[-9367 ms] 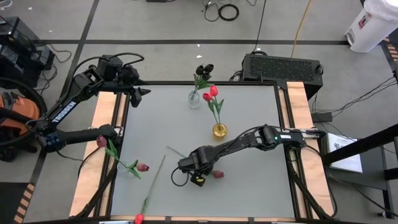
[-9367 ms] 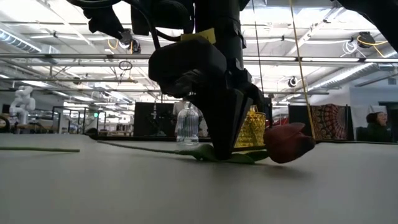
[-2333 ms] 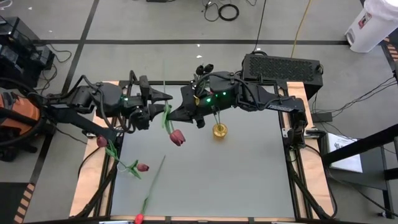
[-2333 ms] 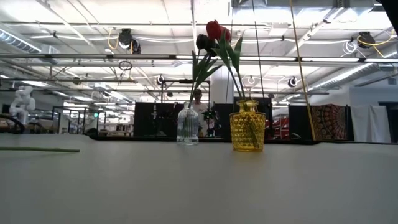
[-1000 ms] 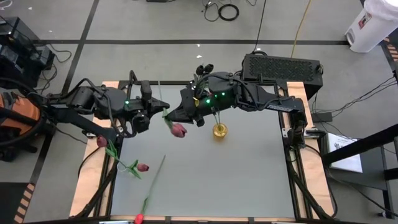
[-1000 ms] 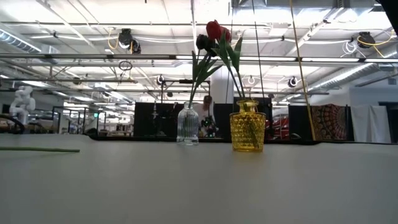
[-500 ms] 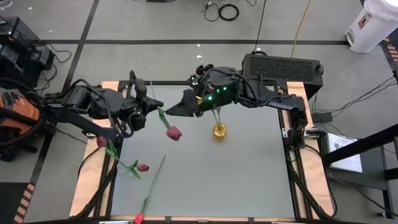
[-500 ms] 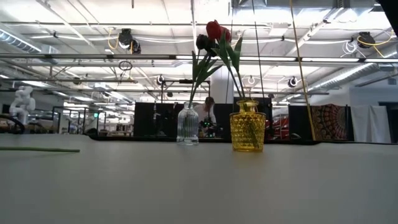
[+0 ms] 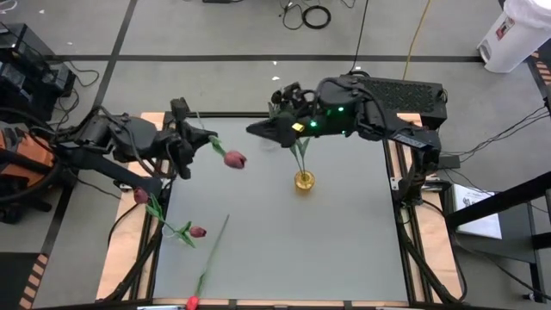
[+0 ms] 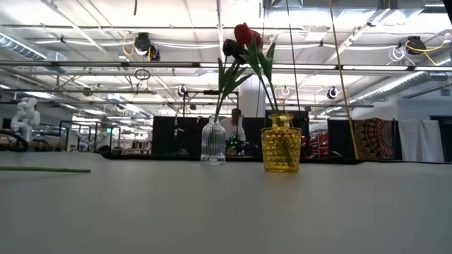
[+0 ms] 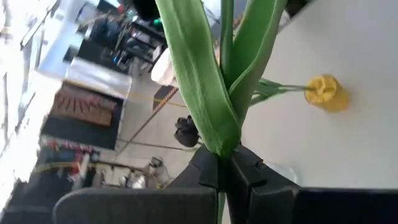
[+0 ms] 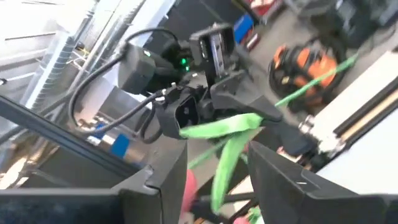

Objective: Sort flowers into vase by color
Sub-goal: Put the red tulip into the bottom transparent bin

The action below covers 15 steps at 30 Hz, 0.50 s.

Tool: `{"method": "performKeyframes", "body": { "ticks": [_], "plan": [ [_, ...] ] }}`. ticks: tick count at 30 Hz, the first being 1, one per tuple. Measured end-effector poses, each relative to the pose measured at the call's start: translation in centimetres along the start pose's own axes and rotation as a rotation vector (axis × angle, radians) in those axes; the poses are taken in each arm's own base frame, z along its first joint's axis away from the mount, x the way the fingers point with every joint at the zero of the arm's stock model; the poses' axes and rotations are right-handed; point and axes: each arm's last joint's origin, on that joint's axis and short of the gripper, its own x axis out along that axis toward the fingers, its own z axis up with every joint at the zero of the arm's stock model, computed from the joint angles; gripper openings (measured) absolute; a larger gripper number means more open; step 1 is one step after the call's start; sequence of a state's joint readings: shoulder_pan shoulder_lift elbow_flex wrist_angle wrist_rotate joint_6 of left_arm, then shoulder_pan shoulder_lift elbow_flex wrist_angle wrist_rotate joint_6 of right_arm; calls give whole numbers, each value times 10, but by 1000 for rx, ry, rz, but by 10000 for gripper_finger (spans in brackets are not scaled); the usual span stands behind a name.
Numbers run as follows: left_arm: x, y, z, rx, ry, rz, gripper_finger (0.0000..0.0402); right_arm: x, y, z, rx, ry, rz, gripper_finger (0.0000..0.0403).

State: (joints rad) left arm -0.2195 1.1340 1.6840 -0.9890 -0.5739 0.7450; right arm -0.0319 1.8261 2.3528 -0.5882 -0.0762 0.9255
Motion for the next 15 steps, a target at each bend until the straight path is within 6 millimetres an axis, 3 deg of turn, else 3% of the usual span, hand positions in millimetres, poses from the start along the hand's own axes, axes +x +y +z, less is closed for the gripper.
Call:
{"method": "performKeyframes", "body": {
  "ticks": [9,15],
  "plan": [
    [-30,13,-16,-268,-45,77,6,-26,11,6,-180,-25,-14,160],
    [-58,22,-34,-414,-103,114,6,-58,17,8,-307,29,-68,160]
  ]
}}
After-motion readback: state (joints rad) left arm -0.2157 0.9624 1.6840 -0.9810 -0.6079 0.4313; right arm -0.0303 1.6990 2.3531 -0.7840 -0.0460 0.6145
